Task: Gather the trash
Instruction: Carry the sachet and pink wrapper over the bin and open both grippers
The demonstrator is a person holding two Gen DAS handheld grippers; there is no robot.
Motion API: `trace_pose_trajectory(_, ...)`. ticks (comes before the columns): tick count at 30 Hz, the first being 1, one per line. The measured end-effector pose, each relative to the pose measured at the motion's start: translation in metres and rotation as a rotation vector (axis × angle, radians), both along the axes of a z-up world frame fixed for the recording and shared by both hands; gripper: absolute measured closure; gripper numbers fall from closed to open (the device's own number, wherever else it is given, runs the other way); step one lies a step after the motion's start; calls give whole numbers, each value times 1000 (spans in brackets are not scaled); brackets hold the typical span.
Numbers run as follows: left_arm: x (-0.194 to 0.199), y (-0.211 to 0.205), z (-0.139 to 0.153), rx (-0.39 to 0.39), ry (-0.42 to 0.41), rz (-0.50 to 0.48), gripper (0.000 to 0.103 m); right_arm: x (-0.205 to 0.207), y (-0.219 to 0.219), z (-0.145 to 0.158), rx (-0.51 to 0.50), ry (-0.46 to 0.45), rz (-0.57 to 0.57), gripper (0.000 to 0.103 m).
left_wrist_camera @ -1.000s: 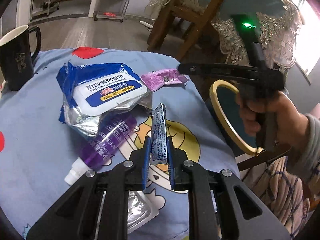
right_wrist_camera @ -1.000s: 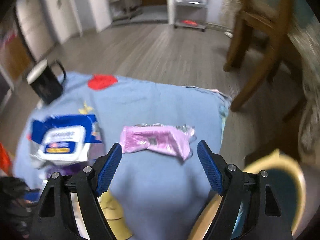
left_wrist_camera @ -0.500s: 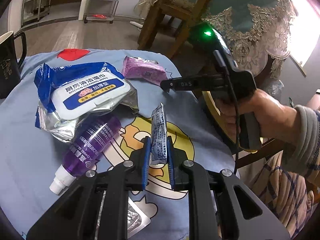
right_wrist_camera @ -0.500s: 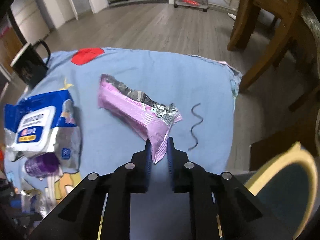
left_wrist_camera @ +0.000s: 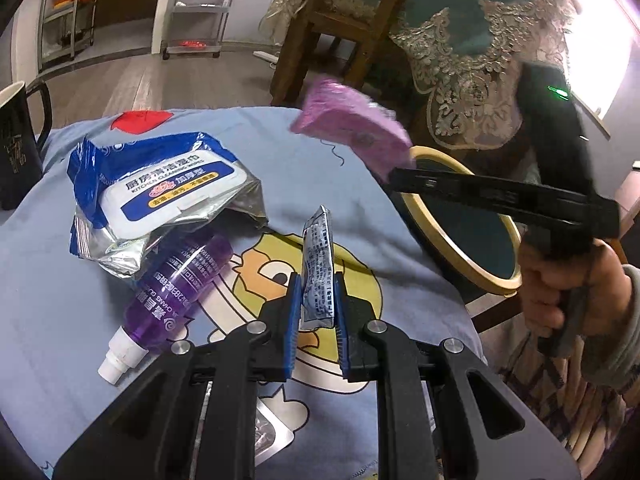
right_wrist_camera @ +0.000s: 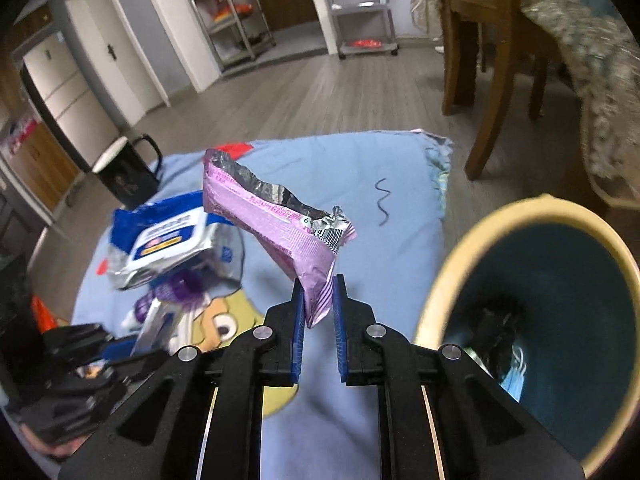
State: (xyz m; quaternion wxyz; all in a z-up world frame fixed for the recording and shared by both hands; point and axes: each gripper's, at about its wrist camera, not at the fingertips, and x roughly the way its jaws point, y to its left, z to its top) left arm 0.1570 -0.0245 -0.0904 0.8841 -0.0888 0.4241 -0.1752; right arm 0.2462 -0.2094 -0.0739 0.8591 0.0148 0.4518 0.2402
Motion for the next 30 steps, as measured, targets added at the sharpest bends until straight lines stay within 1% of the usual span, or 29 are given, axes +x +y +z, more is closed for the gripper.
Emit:
trace_pose_trajectory(9,-9,-10,2,44,-10,-28,88,-51,-43,21,53,-43,-78,88)
trace_pose_trajectory(14,-14,-16,8,43,-22,-35,88,-76,-63,31,104,-66,-143,88)
trace_pose_trajectory(17,-16,-19,14,37,-31,-30,88,-89,-71,34,112,-81,-161,88)
trace_pose_trajectory(20,-16,-23,18,22,-26,-27,88,-97,-85,34,127,-82,-192,88)
trace_pose_trajectory(24,-13,-33,24,9,-22,-42,88,-99,-108,35,176,-85,-270,88)
trace_pose_trajectory(30,-1,-60,39,-17,-28,-78,88,-98,-129,31,208,-85,-357,88)
